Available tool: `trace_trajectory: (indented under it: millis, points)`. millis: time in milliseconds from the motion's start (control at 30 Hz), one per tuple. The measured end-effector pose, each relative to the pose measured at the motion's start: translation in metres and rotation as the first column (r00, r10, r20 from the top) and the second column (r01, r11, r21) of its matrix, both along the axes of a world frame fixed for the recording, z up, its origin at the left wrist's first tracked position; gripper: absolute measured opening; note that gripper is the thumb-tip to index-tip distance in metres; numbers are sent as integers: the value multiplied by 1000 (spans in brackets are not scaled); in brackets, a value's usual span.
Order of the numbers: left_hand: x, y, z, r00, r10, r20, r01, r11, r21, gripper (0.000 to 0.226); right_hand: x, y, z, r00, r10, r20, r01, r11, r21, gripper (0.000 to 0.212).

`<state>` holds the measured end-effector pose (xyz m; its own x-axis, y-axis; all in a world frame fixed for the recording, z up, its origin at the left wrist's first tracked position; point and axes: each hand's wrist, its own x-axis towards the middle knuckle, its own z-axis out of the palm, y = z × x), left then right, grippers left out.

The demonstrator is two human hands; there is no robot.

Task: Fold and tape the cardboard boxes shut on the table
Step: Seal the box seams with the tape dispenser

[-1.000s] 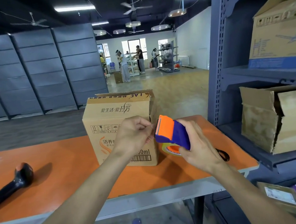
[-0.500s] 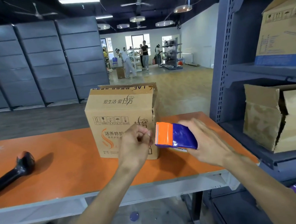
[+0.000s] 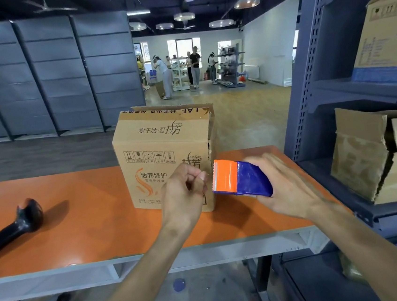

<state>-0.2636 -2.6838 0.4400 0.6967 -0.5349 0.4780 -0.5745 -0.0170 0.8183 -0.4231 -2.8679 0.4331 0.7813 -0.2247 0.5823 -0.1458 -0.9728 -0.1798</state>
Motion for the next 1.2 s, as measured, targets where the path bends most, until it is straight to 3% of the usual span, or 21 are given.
trace_trajectory:
  millis: [367,767,1200]
  points:
    - [6,-1,-3,1000,-25,-3,25,999,-27,15,-1,2,7,1000,4,2,-4,998,-56,69]
    - [22,2,-2,997,-71,-7,70,996,-59,13,-7,-7,8,1000,-29,-9,29,1000,-3,76]
    - [34,-23,-5,975,219,34,-202,941,-271,13,18,-3,34,991,-40,132,86,924,-372,75]
